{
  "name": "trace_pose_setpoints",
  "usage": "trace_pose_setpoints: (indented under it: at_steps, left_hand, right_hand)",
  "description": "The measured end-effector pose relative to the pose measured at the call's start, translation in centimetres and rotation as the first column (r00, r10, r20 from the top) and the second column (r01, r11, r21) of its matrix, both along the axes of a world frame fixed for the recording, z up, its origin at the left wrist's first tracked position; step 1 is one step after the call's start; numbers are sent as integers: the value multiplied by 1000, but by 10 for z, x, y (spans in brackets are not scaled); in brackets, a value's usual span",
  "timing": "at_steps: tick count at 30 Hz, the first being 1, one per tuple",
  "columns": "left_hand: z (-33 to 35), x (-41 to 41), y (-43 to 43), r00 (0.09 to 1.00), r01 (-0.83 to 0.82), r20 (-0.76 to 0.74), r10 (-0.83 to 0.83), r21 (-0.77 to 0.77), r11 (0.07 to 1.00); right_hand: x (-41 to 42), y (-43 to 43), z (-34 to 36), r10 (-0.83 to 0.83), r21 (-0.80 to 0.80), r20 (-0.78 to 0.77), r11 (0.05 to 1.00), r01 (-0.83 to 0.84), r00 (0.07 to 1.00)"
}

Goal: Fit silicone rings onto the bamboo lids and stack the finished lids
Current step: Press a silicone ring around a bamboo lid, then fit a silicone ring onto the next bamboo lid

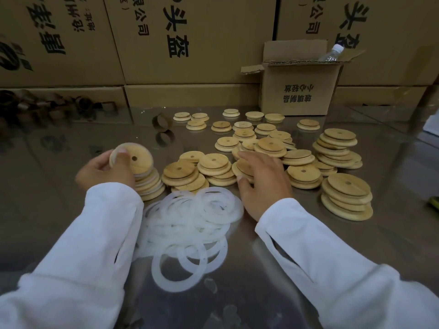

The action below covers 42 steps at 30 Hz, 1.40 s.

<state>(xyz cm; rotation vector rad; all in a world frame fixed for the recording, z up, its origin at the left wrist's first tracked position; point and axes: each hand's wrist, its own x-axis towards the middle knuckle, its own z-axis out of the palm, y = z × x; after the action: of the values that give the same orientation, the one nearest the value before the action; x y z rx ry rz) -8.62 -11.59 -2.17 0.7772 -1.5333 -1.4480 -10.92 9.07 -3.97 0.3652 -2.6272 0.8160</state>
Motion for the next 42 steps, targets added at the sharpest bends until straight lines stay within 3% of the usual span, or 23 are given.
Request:
trace_pose_setpoints:
  at_steps: [4, 11, 15, 18, 21, 24, 28, 31, 34, 37, 40, 42]
  left_hand:
    - [0, -2, -5, 988, 4, 156, -17, 85, 996]
    - [-9, -16, -23, 917, 40, 397, -46, 22, 999]
    - [-6, -18, -20, 950, -31, 311, 31, -4, 999]
    - [0, -8, -1, 998, -49, 37, 58, -208, 977]
    - [3, -1, 19, 965, 130, -159, -209, -400, 907]
    - [1, 4, 32, 884, 382, -60, -463, -480, 790]
    - [-3, 6, 39, 734, 651, 127, -667, -411, 638]
    - [0, 7, 42, 621, 751, 94, -778, -353, 557]
    - [1, 7, 40, 550, 799, 28, -835, -307, 517]
    - [-1, 3, 38, 601, 775, -10, -799, -238, 585]
    - [1, 0, 37, 645, 755, -124, -754, -49, 654]
    - [4, 0, 38, 646, 761, -210, -734, 103, 640]
  right_hand:
    - [-3, 3, -3, -63, 53, 134, 997, 56, 989]
    - [-2, 3, 3, -162, 20, 110, 987, 161, 981]
    - [0, 3, 3, -217, 72, 97, 975, 210, 971]
    - [0, 3, 3, -239, 127, 116, 966, 224, 964]
    - [1, 2, 5, -217, 95, 71, 973, 210, 974]
    - [5, 0, 8, -75, -58, -78, 996, 70, 994]
    - [19, -8, 16, 162, -59, -346, 979, -194, 924]
    - [27, -14, 17, 254, -10, -422, 959, -284, 870]
    - [29, -15, 19, 295, -20, -380, 945, -326, 877]
    - [25, -14, 18, 195, -24, -285, 977, -211, 939]
    - [19, -8, 13, -35, 191, -135, 980, 60, 990]
    - [17, -8, 11, -94, 276, -32, 956, 99, 995]
